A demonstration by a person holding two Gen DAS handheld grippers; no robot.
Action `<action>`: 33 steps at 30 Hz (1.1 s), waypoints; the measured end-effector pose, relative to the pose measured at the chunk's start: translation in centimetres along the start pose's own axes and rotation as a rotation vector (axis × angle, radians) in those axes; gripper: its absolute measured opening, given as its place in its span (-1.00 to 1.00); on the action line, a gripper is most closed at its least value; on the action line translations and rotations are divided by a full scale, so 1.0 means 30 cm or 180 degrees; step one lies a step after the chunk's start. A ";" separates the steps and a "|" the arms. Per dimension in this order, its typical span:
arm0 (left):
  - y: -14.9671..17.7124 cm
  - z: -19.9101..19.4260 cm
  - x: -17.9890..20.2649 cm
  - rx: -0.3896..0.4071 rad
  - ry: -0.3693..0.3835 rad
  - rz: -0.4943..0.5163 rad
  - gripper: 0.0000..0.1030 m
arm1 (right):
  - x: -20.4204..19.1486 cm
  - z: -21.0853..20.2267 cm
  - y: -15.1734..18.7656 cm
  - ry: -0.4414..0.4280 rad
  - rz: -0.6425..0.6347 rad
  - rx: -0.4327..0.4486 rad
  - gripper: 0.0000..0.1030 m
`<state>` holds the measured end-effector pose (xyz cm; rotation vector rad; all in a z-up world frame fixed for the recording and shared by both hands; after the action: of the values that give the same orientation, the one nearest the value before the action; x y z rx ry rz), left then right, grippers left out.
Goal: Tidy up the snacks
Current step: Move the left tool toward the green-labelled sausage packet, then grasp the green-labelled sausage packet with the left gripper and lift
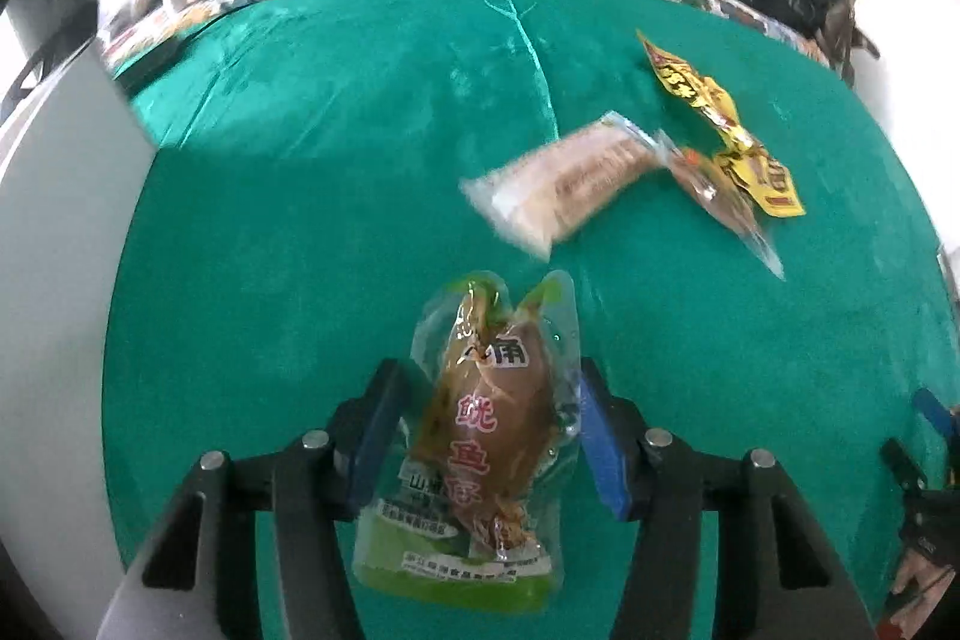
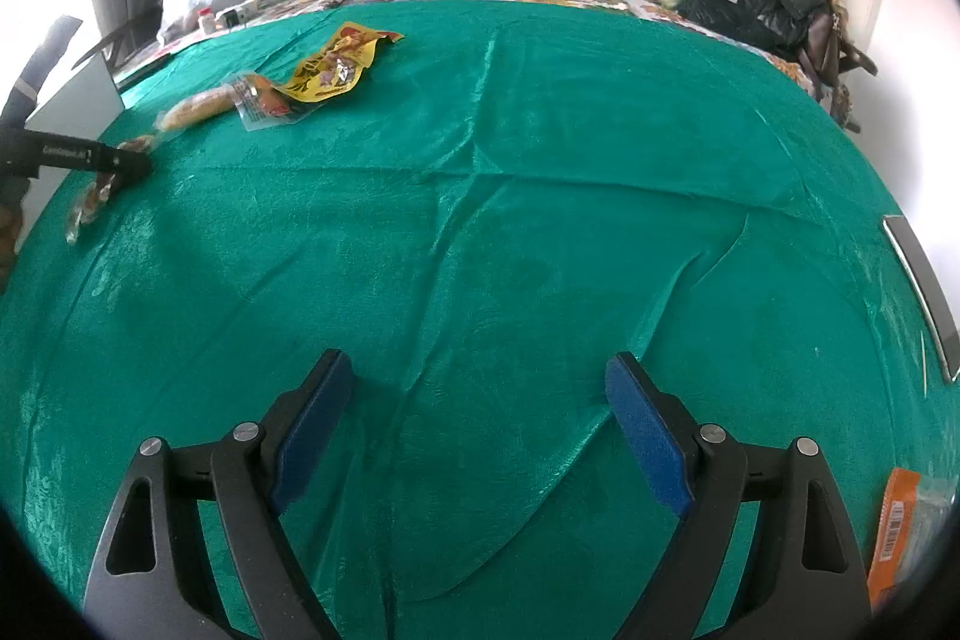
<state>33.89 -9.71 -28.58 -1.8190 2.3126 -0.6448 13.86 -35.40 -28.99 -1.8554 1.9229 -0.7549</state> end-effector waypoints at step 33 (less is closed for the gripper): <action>0.269 -0.122 -0.167 0.0645 -0.0313 -0.0185 1.00 | -0.062 0.035 -0.052 -0.0283 -0.0256 -0.0257 0.84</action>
<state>26.69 -2.56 -29.36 -1.7880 2.0574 -0.7501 15.88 -33.68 -29.08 -1.9902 1.8586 -0.6160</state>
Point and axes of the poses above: each gripper's, at about its wrist camera, not at the fingertips, and z roughly the way its jaws point, x to its right, y to its underside, the point moved 9 cm from there along z, roughly the way its jaws point, and after that the axes turned 9 degrees about -z, right-handed, at the moved point
